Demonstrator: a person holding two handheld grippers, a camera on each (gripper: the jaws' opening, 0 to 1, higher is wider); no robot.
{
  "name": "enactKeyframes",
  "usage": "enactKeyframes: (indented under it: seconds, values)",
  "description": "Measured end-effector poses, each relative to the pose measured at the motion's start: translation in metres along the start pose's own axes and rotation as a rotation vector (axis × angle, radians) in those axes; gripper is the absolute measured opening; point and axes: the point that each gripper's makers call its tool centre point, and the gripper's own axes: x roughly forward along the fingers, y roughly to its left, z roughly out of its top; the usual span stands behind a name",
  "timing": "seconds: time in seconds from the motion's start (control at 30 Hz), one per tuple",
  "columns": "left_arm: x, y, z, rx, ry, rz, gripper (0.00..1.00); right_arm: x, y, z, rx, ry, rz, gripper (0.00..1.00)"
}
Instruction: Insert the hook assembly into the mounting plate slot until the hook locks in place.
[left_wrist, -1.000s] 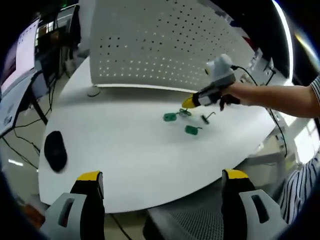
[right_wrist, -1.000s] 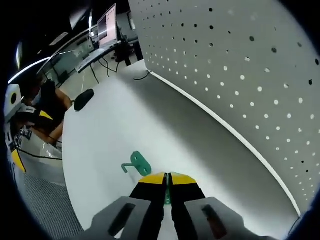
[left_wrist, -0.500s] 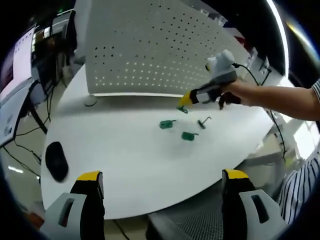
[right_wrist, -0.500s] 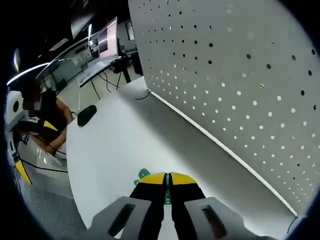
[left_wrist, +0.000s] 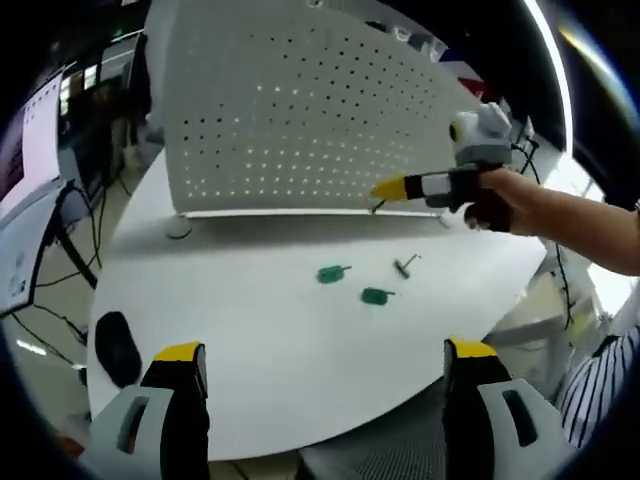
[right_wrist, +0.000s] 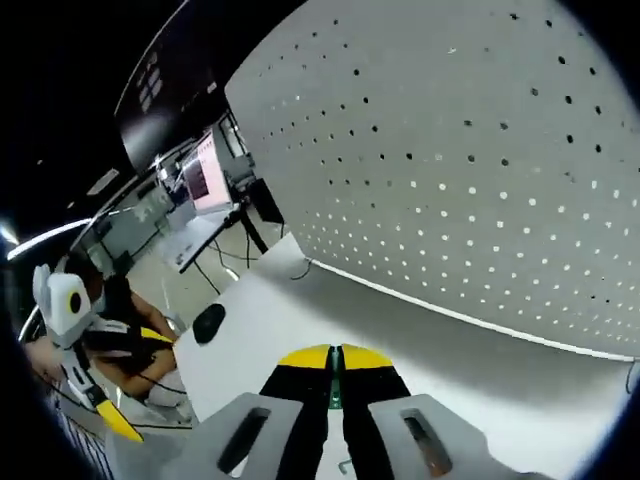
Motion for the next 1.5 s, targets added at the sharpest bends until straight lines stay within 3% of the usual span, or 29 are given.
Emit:
enactKeyframes:
  seconds: [0.2, 0.33, 0.6, 0.93, 1.07, 1.23, 1.5]
  values:
    - [0.004, -0.006, 0.010, -0.045, -0.011, -0.026, 0.97, -0.012, 0.026, 0.004, 0.033, -0.056, 0.036, 0.00]
    - [0.007, -0.007, 0.012, -0.049, 0.002, -0.031, 0.93, -0.021, 0.046, 0.010, 0.104, -0.112, 0.073, 0.00]
    - [0.007, -0.015, 0.030, -0.100, -0.051, -0.073, 0.87, -0.037, 0.086, 0.021, 0.175, -0.239, 0.130, 0.00]
    - [0.006, -0.033, 0.038, -0.123, -0.080, -0.160, 0.76, -0.039, 0.114, 0.009, 0.191, -0.236, 0.165, 0.00]
    - [0.005, -0.033, 0.042, -0.133, -0.105, -0.159, 0.73, -0.043, 0.121, 0.007, 0.220, -0.261, 0.183, 0.00]
    - [0.002, -0.038, 0.050, -0.165, -0.139, -0.188, 0.61, -0.046, 0.131, 0.008, 0.159, -0.286, 0.178, 0.00]
    - [-0.006, -0.043, 0.058, -0.263, -0.187, -0.254, 0.34, -0.047, 0.142, 0.011, 0.110, -0.318, 0.182, 0.00]
